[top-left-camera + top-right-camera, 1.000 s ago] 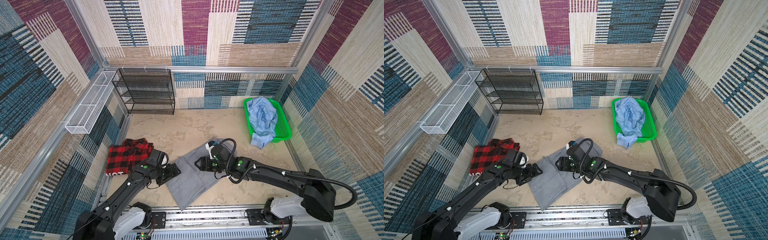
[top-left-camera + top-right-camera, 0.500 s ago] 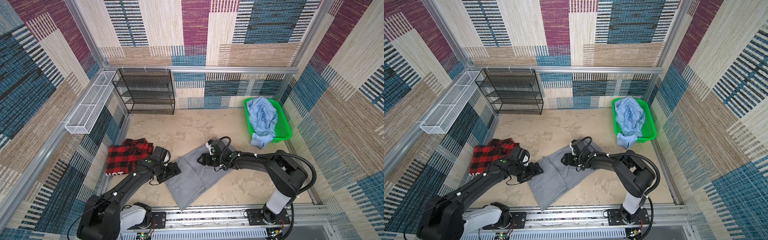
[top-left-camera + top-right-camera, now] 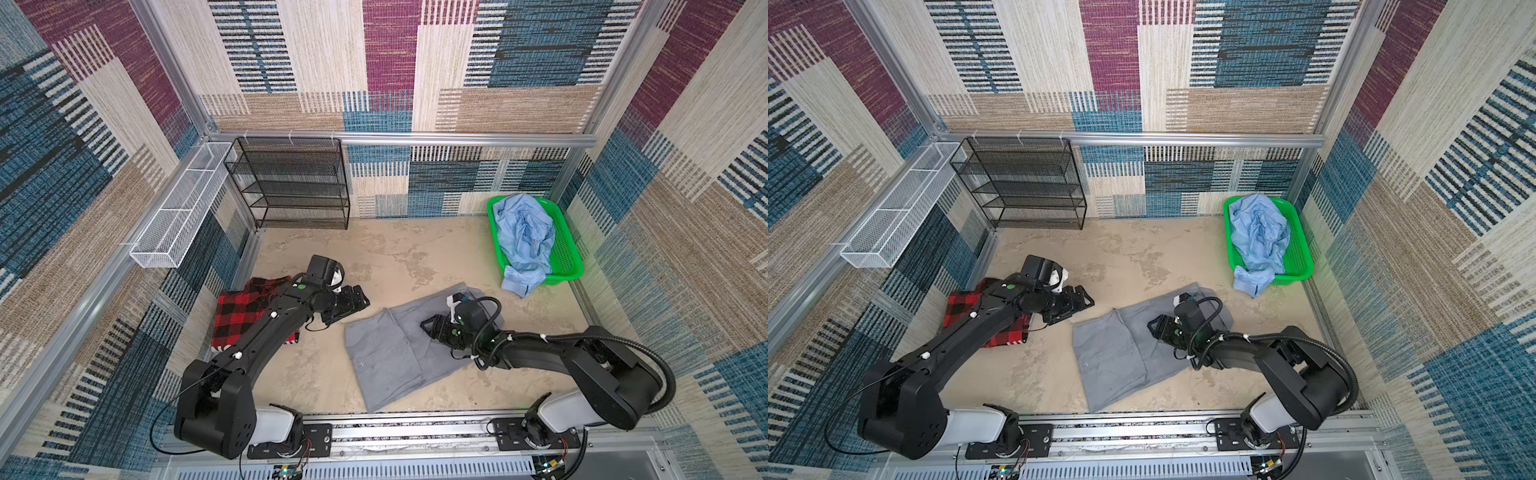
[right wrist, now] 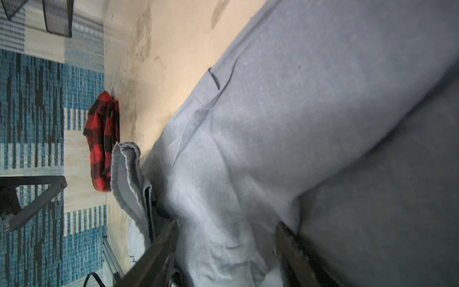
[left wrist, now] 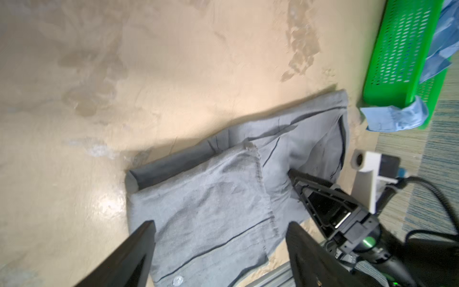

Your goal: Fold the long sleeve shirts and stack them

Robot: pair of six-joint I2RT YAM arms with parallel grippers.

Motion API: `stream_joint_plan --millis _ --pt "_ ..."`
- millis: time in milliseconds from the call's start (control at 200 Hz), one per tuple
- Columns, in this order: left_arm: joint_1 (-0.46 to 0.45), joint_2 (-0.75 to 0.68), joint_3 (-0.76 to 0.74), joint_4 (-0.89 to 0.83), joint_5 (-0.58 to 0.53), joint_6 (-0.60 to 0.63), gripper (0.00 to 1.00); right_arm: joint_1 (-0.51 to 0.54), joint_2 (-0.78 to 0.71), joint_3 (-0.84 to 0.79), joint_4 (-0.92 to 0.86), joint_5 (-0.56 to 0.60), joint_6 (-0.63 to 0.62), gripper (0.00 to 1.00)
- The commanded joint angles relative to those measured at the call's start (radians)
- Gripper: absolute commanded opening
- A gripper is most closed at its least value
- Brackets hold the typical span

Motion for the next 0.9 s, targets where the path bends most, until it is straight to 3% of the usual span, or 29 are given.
stream_joint_plan --millis 0,100,240,451,541,686,896 --pt "0.013 0.002 0.051 -0.077 0.029 0.077 0.86 0.003 -0.043 -0.078 -0.049 0.038 0.184 0.65" --pt "0.016 -0.041 0.004 -0.089 0.048 0.071 0.86 0.007 -0.024 -0.064 -0.027 0.016 0.205 0.64" --pt "0.017 -0.179 -0.2 -0.056 0.08 0.003 0.87 0.008 0.002 0.023 -0.085 0.004 0.193 0.65" --pt "0.014 -0.37 -0.445 -0.005 0.058 -0.134 0.91 0.026 -0.24 0.022 -0.253 0.126 0.19 0.65" --pt "0.013 -0.382 -0.496 0.012 0.05 -0.166 0.92 0.026 -0.288 0.065 -0.302 0.128 0.115 0.66" --pt "-0.005 -0.349 -0.592 0.132 0.121 -0.231 0.92 0.025 -0.243 0.135 -0.346 0.075 -0.01 0.66" --pt "-0.068 -0.309 -0.646 0.241 0.116 -0.286 0.92 0.026 -0.141 0.141 -0.223 -0.058 -0.095 0.66"
